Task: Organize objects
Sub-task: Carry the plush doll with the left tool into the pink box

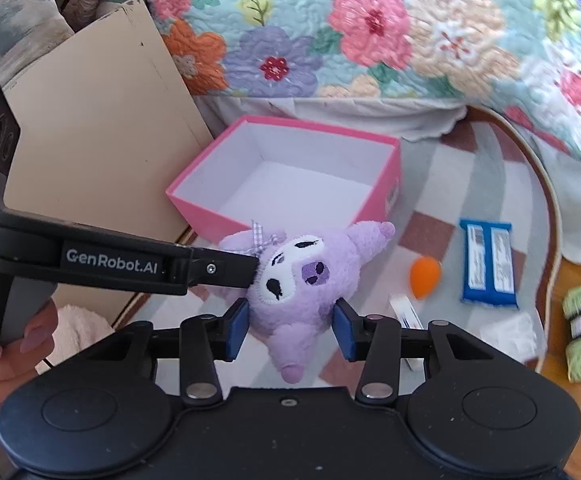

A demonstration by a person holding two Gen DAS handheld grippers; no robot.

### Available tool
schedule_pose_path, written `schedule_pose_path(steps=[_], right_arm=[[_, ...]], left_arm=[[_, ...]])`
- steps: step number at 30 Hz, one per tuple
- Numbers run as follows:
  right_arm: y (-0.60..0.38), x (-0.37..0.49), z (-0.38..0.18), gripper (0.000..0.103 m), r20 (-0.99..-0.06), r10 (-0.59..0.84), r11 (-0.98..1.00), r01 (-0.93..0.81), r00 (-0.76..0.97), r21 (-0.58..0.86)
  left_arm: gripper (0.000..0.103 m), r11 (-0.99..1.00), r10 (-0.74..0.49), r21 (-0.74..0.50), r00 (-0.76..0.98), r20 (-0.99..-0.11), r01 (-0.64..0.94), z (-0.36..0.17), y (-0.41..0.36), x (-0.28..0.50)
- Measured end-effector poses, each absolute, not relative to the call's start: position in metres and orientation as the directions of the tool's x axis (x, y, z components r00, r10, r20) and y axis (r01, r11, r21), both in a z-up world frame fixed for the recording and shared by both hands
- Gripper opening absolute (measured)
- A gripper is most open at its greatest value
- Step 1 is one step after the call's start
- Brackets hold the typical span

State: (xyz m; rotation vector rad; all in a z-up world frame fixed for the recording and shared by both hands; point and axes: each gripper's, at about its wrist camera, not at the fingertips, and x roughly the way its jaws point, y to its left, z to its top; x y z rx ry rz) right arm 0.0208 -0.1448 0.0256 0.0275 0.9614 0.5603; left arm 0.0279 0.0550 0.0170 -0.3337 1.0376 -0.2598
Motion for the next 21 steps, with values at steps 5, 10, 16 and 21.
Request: schedule_pose_path(steps=[5, 10, 16, 21], right_arm=[[-0.122, 0.036, 0.035, 0.048, -0.750, 0.469, 0.849, -0.473, 0.467, 0.237], [-0.108, 0.058, 0.043, 0.048, -0.731, 0.487, 0.840, -0.486, 0.479, 0.242], [-0.082, 0.108, 0.031, 0.046, -0.724, 0.516, 0.815, -0.523, 0.458, 0.250], [-0.060, 0.137, 0.008, 0.045, -0.736, 0.523, 0.805, -0.533, 0.431, 0.260]], left_arm=[[0.034, 0.939, -0.321, -0.337, 0.536, -0.781, 0.071, 0.030, 0.070, 0.042], [0.034, 0.950, -0.295, -0.299, 0.568, -0.769, 0.088, 0.039, 0.084, 0.060], [0.034, 0.968, -0.246, -0.232, 0.563, -0.789, 0.097, 0.029, 0.107, 0.102], [0.026, 0.982, -0.167, -0.186, 0.558, -0.813, 0.023, 0.006, 0.120, 0.125]])
